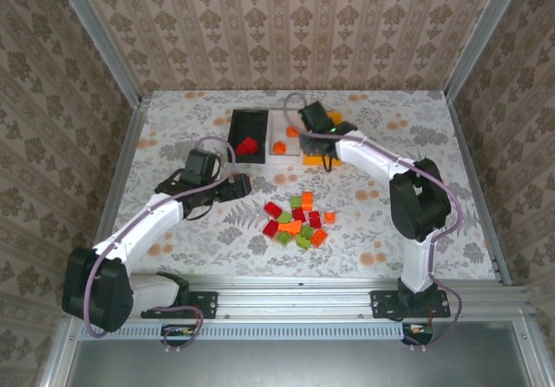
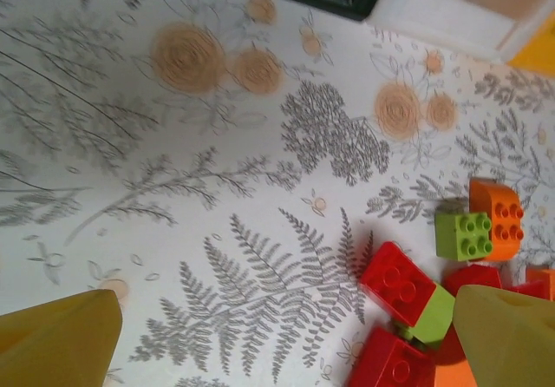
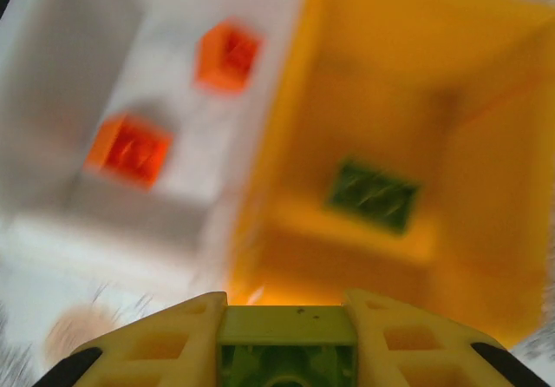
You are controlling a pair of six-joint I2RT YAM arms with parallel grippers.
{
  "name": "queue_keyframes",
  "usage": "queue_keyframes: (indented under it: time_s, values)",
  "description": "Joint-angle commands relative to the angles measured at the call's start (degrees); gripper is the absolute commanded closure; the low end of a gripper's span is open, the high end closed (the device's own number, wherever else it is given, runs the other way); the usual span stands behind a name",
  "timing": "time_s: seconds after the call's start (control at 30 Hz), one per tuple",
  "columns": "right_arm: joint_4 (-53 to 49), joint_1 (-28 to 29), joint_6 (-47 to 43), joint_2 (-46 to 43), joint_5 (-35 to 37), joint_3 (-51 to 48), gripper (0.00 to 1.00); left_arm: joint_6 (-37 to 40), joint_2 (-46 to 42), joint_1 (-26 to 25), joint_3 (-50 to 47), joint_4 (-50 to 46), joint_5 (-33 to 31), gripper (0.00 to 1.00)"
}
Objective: Sort the legos into containers by color
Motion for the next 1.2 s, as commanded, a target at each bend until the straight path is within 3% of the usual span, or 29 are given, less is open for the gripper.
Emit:
queue_keyframes:
  time_s: [0.0,0.23,0.5,0.77,0.93,1.17]
  values:
    - [-4.37,-2.40,-2.30,4.40,0.24,4.25,0.68,-2.63,3.14,-4.30,-0.90,2.72,1.74,0.00]
    - [-8.20,-5.07,-3.69,11.41,-1.23,12.32,0.65,-6.68,10.40,-11.75,0.86,4.25,-0.29,0.00]
    - [-8.64,-5.05,-3.56,10.49,-1.10,13.57,0.46,-11.96,18.35,-15.08,6.26,3.79,-1.52,0.05]
    - [-3.50,-3.52,-2.47,-0.61,-0.98,2.30,0.42,-17.33,24.45,-17.92,11.80,-0.50,-6.53,0.17]
    - [-0.08,-2.45,-0.70,-8.19,-0.97,-6.56,0.42,-20.29,27.21,-18.24,12.29,0.92,-5.17,0.25]
    - [2.32,-2.13,1.14,-15.85,-1.01,-14.49,0.41,-23.68,27.71,-18.82,12.13,0.50,-5.48,0.24]
